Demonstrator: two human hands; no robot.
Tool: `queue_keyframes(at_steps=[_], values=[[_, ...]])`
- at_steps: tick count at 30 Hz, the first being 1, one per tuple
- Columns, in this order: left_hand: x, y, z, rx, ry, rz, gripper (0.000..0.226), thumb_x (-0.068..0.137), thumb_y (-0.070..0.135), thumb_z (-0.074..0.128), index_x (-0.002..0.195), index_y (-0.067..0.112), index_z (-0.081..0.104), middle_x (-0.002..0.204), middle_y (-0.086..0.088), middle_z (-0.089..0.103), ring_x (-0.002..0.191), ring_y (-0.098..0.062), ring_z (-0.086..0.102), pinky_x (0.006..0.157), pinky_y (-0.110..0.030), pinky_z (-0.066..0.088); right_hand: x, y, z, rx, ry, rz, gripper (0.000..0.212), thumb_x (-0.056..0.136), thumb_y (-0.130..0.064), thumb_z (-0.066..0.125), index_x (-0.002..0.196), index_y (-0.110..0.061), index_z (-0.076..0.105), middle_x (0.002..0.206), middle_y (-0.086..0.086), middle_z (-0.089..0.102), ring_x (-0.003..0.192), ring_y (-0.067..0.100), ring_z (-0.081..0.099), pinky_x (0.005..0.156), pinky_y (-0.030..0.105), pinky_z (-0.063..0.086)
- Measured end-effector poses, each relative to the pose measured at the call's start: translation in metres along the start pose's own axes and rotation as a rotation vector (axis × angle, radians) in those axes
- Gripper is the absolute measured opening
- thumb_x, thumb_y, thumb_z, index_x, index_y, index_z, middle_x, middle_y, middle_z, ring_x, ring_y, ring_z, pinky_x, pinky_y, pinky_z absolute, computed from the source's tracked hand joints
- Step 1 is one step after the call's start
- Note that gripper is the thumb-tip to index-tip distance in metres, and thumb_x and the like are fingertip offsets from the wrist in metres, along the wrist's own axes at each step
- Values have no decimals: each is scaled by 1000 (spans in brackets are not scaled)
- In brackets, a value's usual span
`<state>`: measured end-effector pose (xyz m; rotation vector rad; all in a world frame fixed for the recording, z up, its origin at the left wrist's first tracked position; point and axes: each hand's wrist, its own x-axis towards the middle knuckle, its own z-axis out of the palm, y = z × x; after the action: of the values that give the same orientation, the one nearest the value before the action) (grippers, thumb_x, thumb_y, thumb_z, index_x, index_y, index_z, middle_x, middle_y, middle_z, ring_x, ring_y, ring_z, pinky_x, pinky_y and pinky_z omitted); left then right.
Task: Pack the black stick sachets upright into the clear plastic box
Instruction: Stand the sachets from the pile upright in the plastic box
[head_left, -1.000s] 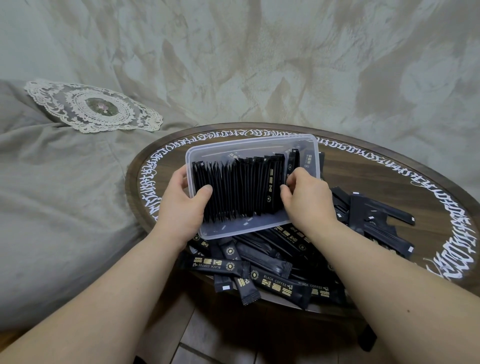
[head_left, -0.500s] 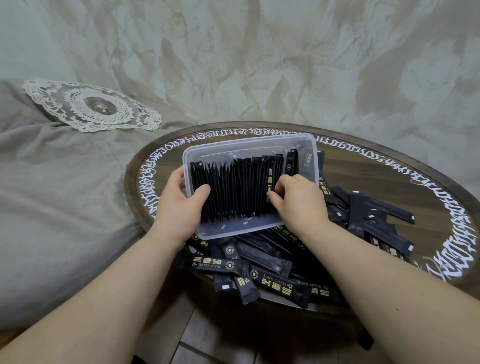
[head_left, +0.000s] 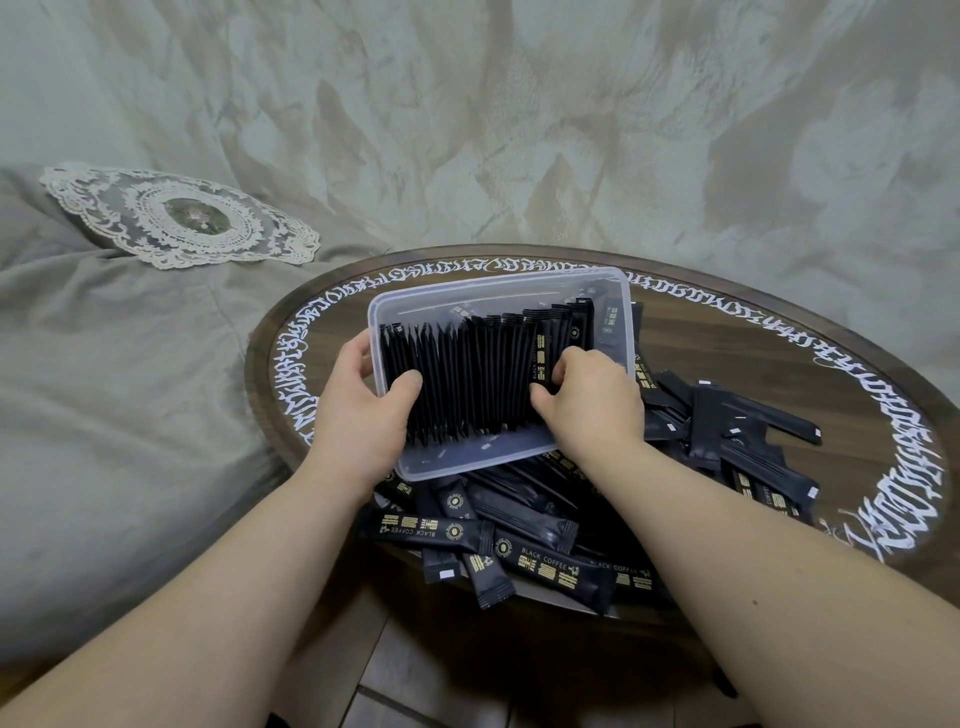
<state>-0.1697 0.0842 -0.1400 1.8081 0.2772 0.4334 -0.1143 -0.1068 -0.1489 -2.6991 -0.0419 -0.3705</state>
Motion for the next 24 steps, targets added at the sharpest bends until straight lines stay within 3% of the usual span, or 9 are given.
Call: queue_keyframes(at_steps=[8, 13, 18, 22, 24], values=[[-5, 10, 4, 9, 11, -1, 48, 87, 25, 63, 131, 33, 47, 120, 8, 59, 101, 2, 57, 86, -24, 44, 3, 4, -6, -37, 39, -10, 27, 88, -37, 60, 97, -12, 50, 94, 6, 61, 90, 33, 58, 68, 33, 38], [-6, 10, 3, 23, 1, 1, 51, 86, 30, 64, 132, 35, 45, 118, 11, 58, 101, 2, 55, 95, -36, 48, 6, 9, -11, -99, 52, -45, 29, 89, -37, 60, 100, -12, 50, 100, 8, 57, 93, 33, 58, 71, 33, 38], [-5, 9, 3, 28, -11, -11, 52, 86, 33, 64, 134, 35, 43, 120, 12, 57, 104, -4, 56, 92, -32, 46, 4, 17, -10, -40, 79, -83, 19, 91, -32, 56, 94, -13, 53, 95, 5, 51, 89, 32, 55, 67, 31, 31], [-1, 3, 2, 7, -23, -36, 50, 87, 34, 63, 133, 34, 45, 121, 10, 58, 102, -5, 59, 90, -34, 48, -3, 11, -10, 47, 151, -339, 16, 85, -26, 66, 93, -14, 61, 93, 5, 53, 80, 30, 57, 65, 33, 43], [2, 0, 1, -20, -26, -51, 50, 86, 34, 64, 132, 33, 46, 120, 9, 59, 103, -7, 60, 92, -35, 50, -5, 3, -8, 53, 56, -466, 24, 84, -27, 68, 105, -17, 66, 99, 4, 53, 82, 26, 58, 66, 33, 46]])
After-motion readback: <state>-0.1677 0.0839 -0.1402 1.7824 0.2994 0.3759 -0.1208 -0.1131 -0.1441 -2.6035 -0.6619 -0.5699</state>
